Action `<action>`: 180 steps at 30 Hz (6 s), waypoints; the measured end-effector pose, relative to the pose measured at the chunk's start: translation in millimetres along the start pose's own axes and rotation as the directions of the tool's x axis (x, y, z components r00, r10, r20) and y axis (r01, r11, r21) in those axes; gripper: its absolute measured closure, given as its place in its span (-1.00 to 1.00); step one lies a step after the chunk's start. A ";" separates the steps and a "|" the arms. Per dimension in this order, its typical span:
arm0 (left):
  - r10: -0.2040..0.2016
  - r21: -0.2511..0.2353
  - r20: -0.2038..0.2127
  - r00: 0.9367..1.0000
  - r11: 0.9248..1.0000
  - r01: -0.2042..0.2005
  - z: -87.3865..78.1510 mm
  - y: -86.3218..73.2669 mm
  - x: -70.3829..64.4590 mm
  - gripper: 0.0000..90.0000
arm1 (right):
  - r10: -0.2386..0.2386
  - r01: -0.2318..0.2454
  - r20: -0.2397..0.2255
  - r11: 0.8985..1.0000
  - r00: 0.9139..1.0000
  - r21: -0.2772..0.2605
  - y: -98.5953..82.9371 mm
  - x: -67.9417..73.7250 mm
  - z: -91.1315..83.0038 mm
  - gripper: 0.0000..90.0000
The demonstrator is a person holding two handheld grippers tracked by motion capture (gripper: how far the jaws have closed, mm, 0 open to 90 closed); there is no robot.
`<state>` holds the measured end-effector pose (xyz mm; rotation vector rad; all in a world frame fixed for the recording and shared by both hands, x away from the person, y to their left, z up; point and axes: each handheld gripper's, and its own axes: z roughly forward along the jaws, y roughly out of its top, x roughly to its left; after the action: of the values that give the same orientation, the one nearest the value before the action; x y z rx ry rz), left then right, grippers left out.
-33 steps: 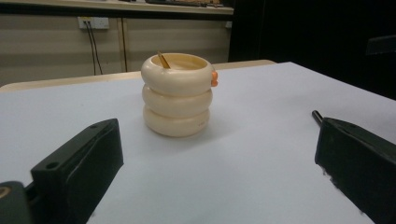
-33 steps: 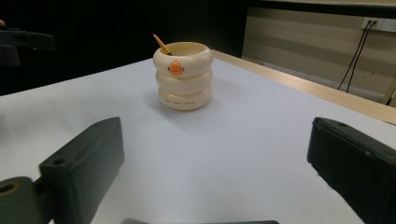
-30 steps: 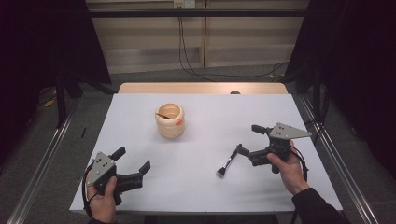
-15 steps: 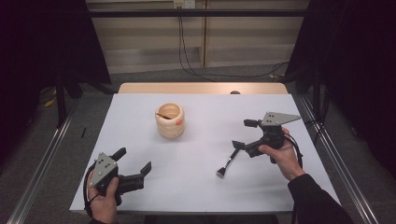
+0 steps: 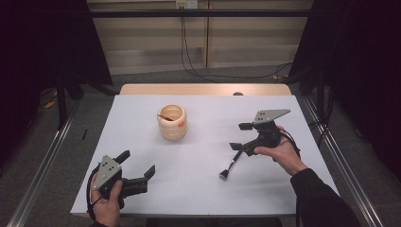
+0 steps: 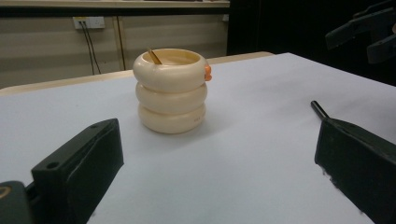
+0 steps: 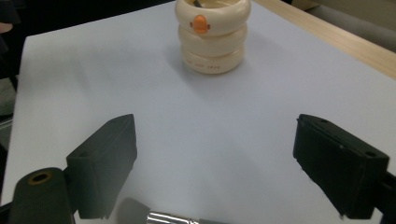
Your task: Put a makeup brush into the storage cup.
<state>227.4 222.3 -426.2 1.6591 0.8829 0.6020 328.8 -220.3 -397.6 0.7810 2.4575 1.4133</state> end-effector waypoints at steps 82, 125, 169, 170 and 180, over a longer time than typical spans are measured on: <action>-0.027 0.028 -0.003 1.000 0.999 0.027 1.0 -2.8 5.9 -0.96 | -0.223 0.393 -0.342 0.705 0.913 0.591 -14.0 -13.4 61.8 0.00; -0.038 0.023 -0.018 0.999 0.999 0.038 1.1 -3.8 6.7 -0.97 | -0.139 0.267 -0.249 0.740 0.959 0.617 -21.0 -17.8 60.0 0.76; -0.023 0.026 -0.016 1.000 0.999 0.023 2.6 -1.9 6.5 -0.98 | -0.001 -0.001 0.028 0.997 1.000 0.081 -38.7 -6.5 -7.4 0.76; -0.025 0.025 -0.017 1.000 0.999 0.025 2.5 -1.9 6.5 -0.98 | 0.001 -0.004 0.036 0.998 0.999 0.069 -39.5 -6.5 -9.2 0.76; -0.045 0.010 -0.020 0.999 0.999 0.046 2.0 -1.3 7.7 -0.97 | 0.062 -0.059 0.048 0.996 0.997 -0.059 -44.7 -3.4 -24.5 0.76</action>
<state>233.2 227.4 -428.3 1.6405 0.9374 0.5844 306.0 -258.4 -423.0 0.8744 2.3637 1.4610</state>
